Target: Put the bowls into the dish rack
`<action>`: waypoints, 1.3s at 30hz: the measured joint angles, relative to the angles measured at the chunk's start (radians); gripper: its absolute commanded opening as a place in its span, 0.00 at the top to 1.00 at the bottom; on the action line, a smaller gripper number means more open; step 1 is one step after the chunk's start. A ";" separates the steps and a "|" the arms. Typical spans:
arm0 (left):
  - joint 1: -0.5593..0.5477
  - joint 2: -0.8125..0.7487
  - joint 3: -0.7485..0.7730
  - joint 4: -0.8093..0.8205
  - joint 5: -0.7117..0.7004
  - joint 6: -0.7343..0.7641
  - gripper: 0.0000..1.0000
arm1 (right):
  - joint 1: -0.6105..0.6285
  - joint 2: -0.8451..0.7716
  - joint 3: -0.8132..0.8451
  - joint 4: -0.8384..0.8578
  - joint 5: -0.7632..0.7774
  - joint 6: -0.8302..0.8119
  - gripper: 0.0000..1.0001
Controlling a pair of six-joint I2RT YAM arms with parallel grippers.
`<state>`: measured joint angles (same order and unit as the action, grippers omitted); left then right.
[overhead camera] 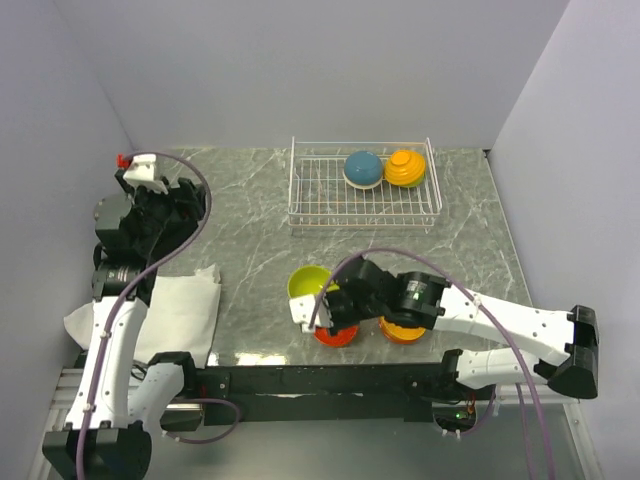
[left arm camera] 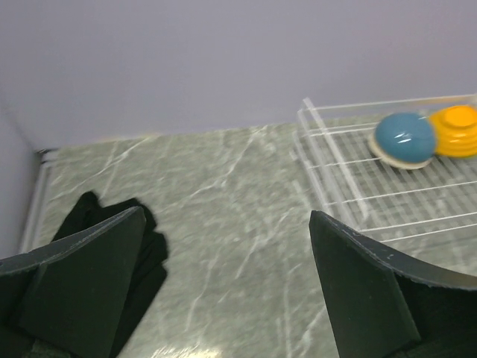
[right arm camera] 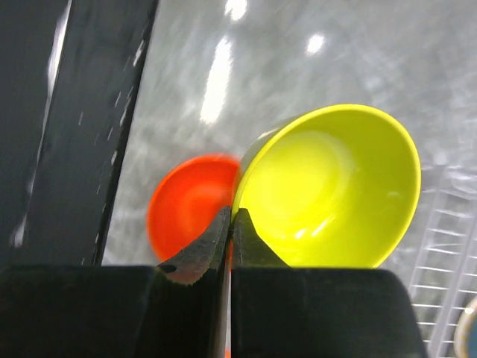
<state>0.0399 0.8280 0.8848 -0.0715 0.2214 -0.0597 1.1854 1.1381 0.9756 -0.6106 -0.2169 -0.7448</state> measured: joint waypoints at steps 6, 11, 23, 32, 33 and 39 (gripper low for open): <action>-0.026 0.191 0.166 0.042 0.109 -0.079 0.01 | -0.212 0.063 0.245 0.016 -0.060 0.173 1.00; -0.117 0.388 0.330 0.066 0.181 -0.079 0.01 | -0.529 0.148 0.386 0.143 -0.203 0.447 1.00; -0.272 0.859 0.681 0.117 0.352 -0.072 0.01 | -0.985 0.576 0.420 0.705 -0.666 1.347 1.00; -0.332 1.136 0.876 0.069 0.339 0.000 0.01 | -1.031 0.817 0.421 1.005 -0.760 1.697 1.00; -0.334 1.157 0.893 0.054 0.339 0.009 0.01 | -1.031 0.834 0.421 1.031 -0.761 1.720 1.00; -0.341 1.209 0.939 0.037 0.333 0.023 0.01 | -1.024 0.879 0.417 1.087 -0.747 1.801 1.00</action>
<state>-0.3012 2.0365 1.8240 -0.0349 0.5541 -0.0368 0.1616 2.0174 1.3922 0.4767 -0.9638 1.0557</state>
